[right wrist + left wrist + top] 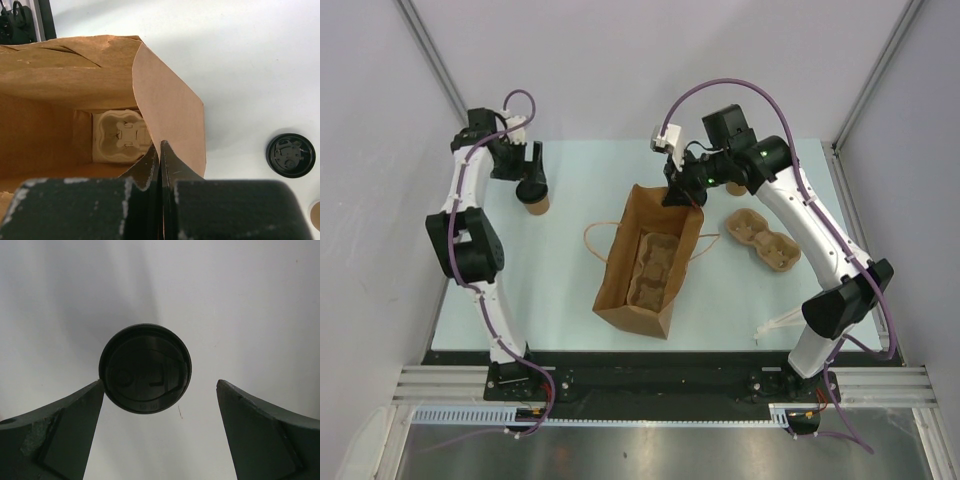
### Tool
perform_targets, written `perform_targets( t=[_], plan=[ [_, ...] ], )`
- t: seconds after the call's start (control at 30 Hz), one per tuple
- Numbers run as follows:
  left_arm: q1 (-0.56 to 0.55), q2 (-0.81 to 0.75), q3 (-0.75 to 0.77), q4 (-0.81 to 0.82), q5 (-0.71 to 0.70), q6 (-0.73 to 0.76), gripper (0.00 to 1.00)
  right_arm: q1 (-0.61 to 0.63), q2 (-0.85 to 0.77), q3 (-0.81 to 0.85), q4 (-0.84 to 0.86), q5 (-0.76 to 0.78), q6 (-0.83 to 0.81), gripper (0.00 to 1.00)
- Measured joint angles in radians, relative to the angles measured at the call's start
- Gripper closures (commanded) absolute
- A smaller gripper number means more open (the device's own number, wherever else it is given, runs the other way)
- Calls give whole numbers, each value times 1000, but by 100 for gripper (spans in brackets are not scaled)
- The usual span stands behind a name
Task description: Pack the takeout coffee
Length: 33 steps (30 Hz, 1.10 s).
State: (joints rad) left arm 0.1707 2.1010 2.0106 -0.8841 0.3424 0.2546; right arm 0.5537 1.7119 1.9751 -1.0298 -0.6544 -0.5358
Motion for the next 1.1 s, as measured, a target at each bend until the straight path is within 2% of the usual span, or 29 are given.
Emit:
perform_targets(
  t=[0.6,1.1],
  plan=[
    [-18,68,0,11,-110,8,0,-11,13,0,-6,-2,-5,100],
    [-18,102,25,12,-101,-1,3,-19,13,0,-7,-9,-4,100]
  ],
)
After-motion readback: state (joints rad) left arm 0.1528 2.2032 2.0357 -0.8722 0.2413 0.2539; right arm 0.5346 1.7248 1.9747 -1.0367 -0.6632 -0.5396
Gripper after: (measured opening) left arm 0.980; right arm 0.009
